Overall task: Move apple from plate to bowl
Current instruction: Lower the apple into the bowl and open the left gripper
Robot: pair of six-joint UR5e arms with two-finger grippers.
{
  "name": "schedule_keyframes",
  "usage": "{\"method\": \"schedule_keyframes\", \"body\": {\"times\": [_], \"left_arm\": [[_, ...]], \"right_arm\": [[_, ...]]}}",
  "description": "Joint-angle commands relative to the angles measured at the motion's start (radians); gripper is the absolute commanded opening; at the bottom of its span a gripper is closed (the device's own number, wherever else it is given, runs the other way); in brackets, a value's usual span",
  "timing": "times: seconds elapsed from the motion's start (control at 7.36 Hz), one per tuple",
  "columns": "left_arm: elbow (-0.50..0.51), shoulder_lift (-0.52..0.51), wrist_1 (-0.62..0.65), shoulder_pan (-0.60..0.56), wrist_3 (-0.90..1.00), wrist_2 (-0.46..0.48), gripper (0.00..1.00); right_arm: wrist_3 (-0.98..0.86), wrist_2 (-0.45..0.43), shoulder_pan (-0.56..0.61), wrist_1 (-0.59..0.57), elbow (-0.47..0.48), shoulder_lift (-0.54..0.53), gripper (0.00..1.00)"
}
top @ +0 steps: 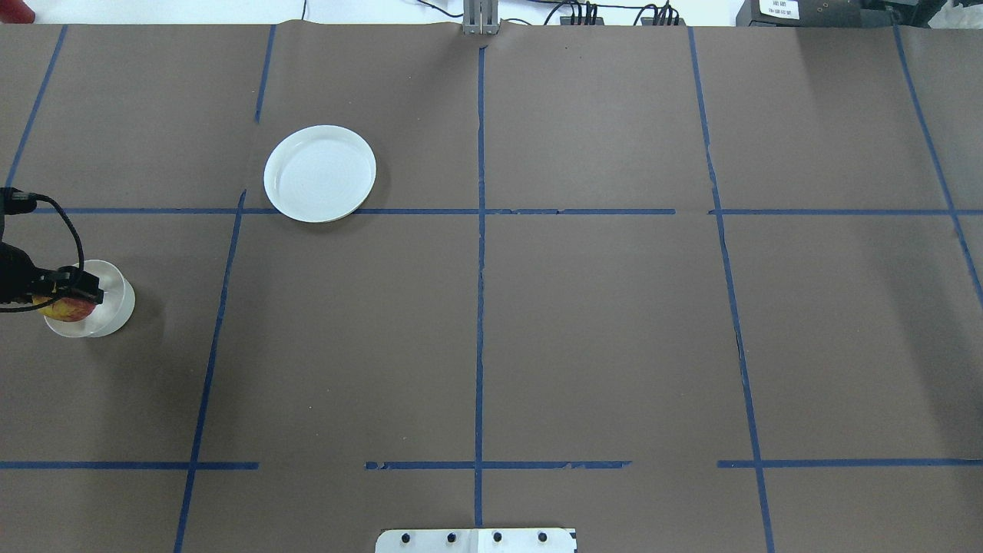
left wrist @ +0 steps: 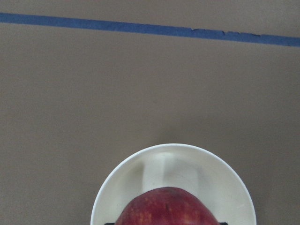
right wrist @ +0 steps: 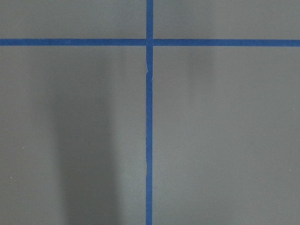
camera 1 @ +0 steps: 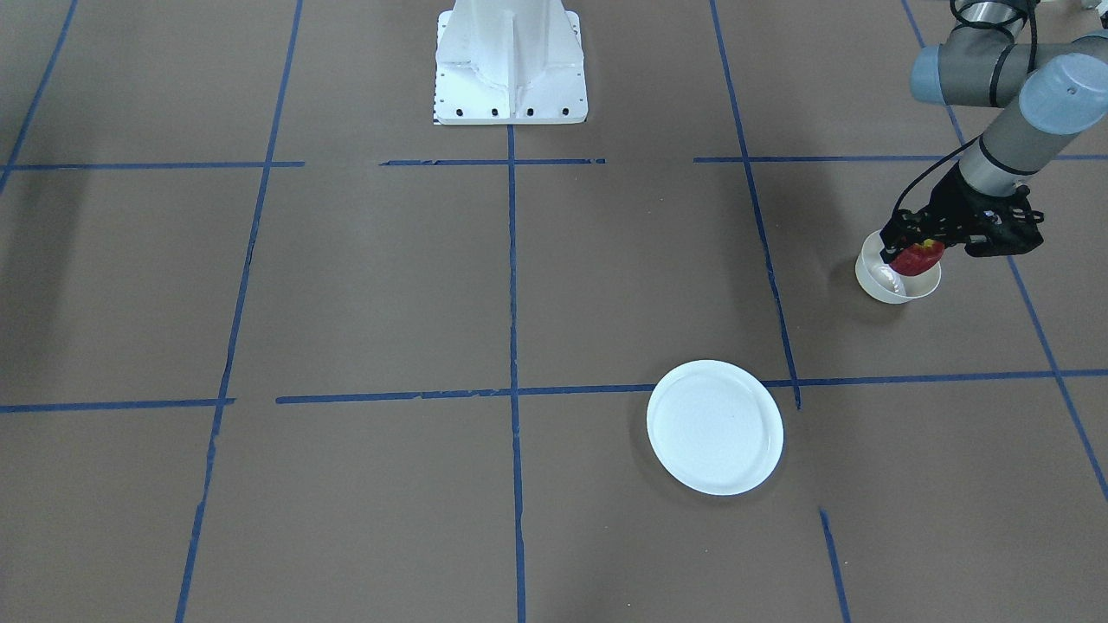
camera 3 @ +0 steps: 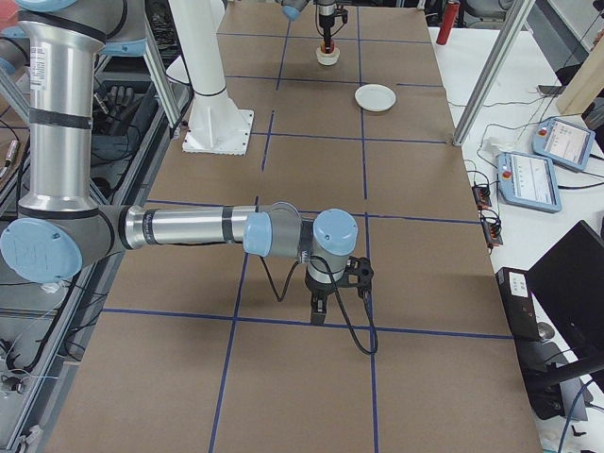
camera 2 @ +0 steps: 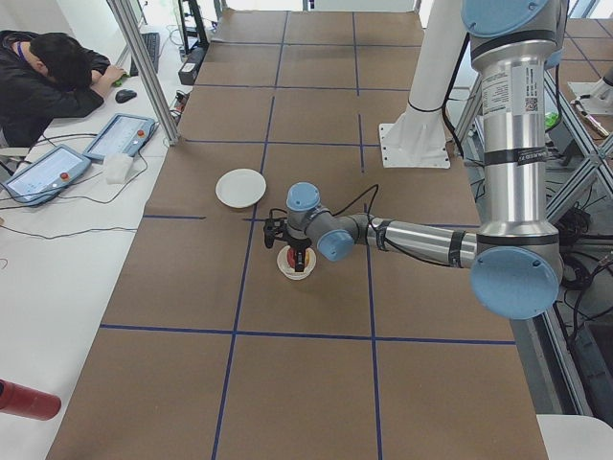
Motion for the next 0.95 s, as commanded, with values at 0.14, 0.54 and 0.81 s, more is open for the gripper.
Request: {"method": "schedule_keyframes", "body": {"times": [0.14, 0.54, 0.81], "left_arm": [[0.006, -0.007, -0.002, 0.005, 0.002, 0.000, 0.99], [-0.006, -0.009, 0.005, 0.005, 0.012, -0.009, 1.00], [-0.064, -0.006, 0.029, -0.013, 0.047, -0.012, 1.00]], "right_arm": [[0.000, 0.000, 0.000, 0.000, 0.000, 0.000, 1.00], [0.000, 0.000, 0.000, 0.000, 0.000, 0.000, 1.00], [0.000, 0.000, 0.000, 0.000, 0.000, 0.000, 1.00]]}}
